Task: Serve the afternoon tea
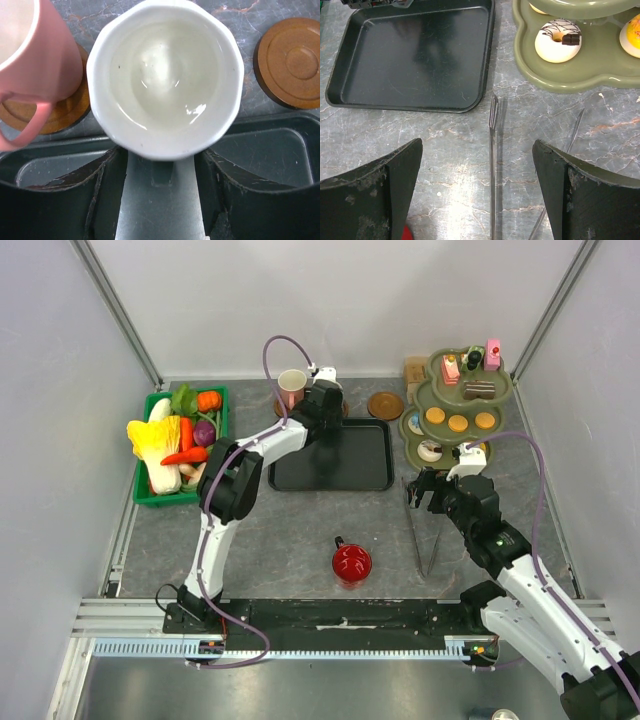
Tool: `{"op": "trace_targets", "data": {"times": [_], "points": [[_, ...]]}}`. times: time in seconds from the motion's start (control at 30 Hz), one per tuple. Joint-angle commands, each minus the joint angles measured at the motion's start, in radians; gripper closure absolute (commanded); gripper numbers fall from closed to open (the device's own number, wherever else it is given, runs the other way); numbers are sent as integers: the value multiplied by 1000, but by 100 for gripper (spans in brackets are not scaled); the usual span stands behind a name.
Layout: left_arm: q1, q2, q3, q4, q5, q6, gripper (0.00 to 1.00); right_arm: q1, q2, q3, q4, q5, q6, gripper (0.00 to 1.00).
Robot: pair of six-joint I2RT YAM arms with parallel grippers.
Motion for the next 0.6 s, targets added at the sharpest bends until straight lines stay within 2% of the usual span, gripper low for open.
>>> {"op": "trace_targets", "data": {"times": [0.0, 0.27, 0.47, 0.57], "points": [[23, 57, 94, 14, -6, -9, 42, 4, -4, 11, 27, 36, -11, 2], [26, 64, 130, 23, 1, 9, 55, 6, -3, 9, 27, 47, -11, 2], [25, 52, 157, 26, -33, 46, 75, 4, -3, 11, 27, 53, -12, 2], [29, 60, 194, 14, -55, 69, 91, 3, 0, 11, 27, 56, -14, 2]]}}
